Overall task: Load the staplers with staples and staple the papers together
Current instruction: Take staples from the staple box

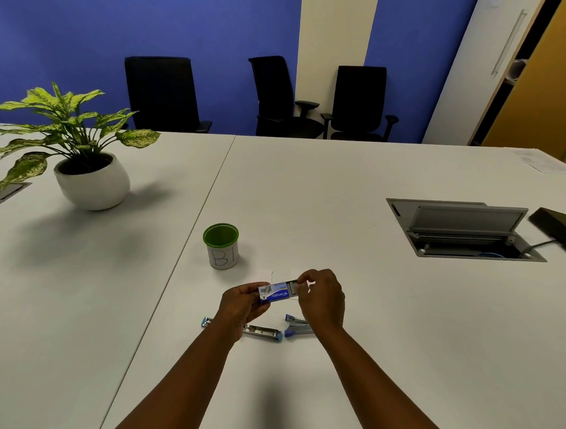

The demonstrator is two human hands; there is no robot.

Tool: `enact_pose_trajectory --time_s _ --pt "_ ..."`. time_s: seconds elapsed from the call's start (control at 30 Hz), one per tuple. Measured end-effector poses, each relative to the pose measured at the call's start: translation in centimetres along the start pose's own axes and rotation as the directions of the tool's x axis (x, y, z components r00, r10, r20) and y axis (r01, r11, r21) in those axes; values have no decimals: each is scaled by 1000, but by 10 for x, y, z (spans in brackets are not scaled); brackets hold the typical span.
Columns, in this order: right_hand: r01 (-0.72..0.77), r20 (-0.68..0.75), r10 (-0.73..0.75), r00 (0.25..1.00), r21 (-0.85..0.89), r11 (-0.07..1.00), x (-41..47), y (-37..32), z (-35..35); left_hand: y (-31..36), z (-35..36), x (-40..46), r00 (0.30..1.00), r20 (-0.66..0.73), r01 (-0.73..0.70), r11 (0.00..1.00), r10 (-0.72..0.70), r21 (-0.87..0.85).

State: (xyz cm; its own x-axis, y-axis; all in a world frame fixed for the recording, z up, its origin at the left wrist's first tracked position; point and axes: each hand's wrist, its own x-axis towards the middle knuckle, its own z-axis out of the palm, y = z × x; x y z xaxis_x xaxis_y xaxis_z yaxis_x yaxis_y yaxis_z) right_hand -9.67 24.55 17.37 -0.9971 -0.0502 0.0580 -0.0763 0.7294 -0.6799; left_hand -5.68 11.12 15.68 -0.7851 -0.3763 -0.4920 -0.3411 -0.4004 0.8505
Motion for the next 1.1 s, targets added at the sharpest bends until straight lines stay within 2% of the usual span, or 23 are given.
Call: enact_pose_trajectory --time_s 0.2,0.37,0.73,0.93,1.1 --pt "-35 48 39 998 -91 995 2 -4 3 -5 1 4 1000 20 -7 1000 6 29" --pt "-100 80 106 991 -77 992 4 -5 5 -7 1 6 1000 22 -7 999 6 49" --pt "-113 94 123 988 -106 988 5 -2 4 -10 3 8 1000 25 -15 999 14 51" --pt "-178 121 192 974 -117 977 9 -1 7 -13 2 10 999 37 -16 998 14 60" --pt "-150 99 168 981 -163 975 7 -2 8 -16 3 9 999 39 -20 996 16 85"
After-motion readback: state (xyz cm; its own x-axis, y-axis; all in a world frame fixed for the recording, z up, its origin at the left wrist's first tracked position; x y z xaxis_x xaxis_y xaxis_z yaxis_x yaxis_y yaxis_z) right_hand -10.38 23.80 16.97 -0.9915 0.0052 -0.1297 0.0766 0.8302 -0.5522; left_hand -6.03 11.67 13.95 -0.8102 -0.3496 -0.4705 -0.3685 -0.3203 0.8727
